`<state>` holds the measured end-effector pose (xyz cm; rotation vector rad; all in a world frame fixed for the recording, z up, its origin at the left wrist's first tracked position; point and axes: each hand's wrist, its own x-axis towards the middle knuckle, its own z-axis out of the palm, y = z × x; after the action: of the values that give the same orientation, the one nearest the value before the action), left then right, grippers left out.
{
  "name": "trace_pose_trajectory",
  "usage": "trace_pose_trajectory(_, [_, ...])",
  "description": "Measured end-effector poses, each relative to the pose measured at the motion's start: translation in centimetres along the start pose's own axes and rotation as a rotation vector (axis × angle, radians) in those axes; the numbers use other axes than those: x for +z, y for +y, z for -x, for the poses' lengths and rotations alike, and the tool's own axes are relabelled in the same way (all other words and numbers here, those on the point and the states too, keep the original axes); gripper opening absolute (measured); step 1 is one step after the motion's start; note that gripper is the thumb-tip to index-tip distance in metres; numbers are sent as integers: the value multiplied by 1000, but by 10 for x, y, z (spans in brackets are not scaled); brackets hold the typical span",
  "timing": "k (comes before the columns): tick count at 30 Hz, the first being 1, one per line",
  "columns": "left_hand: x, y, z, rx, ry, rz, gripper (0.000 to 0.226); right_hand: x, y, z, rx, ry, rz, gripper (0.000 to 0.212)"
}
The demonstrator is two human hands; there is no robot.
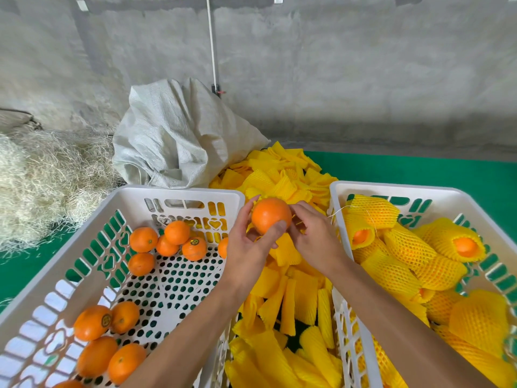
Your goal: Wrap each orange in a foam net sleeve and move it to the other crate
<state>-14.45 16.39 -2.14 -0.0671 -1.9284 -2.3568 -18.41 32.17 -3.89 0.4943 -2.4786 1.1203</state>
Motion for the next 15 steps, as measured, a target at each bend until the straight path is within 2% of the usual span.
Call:
trace_pose_trajectory(4, [0,-1,-1,9,128,-57,59,0,-2,0,-35,157,22,21])
trace_pose_trajectory(11, [5,-9,7,128,54,-341,74,-6,-13,5,-148,322,-84,22])
trace_pose_trajectory(15, [1,-11,4,132,50,-347,60,-5,-18,6,-208,372,-53,20])
